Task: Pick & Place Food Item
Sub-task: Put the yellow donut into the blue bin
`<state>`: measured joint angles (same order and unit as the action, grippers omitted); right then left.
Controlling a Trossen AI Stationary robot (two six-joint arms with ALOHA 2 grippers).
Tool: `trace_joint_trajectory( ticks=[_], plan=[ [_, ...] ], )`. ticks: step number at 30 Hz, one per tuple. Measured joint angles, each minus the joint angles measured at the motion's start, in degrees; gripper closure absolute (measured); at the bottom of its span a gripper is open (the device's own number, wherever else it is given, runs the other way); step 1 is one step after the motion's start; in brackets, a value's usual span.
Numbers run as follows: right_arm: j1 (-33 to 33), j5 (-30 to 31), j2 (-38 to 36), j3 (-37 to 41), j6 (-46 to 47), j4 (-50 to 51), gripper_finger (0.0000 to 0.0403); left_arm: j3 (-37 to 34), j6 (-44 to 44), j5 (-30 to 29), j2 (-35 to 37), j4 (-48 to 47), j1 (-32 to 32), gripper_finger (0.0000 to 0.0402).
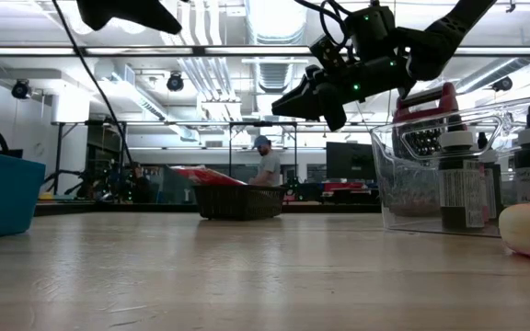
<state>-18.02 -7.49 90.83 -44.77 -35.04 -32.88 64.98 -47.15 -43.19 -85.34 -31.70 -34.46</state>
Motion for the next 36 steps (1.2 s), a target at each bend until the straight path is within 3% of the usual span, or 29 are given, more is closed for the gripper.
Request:
trace_joint_trajectory(
  ticks=[6, 14, 21, 23, 31, 36],
  plan=[
    [0.0, 0.0, 0.0, 0.0, 0.1, 0.0, 0.0264, -6.8, 6.9, -0.3, 8.3, 4.7, -0.2, 0.0158],
    [0.0, 0.0, 0.0, 0.0, 0.0, 0.0, 0.0264, -17.3, 9.3, -0.5, 22.4, 6.2, 1.2, 0.0158],
    [0.0, -0.1, 0.0, 0.0, 0.4, 0.0, 0.0264, -27.9, 23.2, 6.9, 31.2, 23.0, 1.2, 0.0158],
    [0.3, -0.3, 0.0, 0.0, 5.3, 0.1, 0.0264, -29.7, 25.7, 8.1, 33.0, 25.9, 1.4, 0.0158],
    [1.3, -1.5, 0.0, 0.0, 41.1, -0.8, 0.0264, -30.7, 29.1, 8.1, 36.8, 25.3, 1.9, 0.0158],
    [1.3, -1.6, -0.2, 0.0, 51.4, -1.2, 0.0264, -30.7, 33.1, 8.2, 37.4, 25.3, 1.9, 0.0158]
  ],
)
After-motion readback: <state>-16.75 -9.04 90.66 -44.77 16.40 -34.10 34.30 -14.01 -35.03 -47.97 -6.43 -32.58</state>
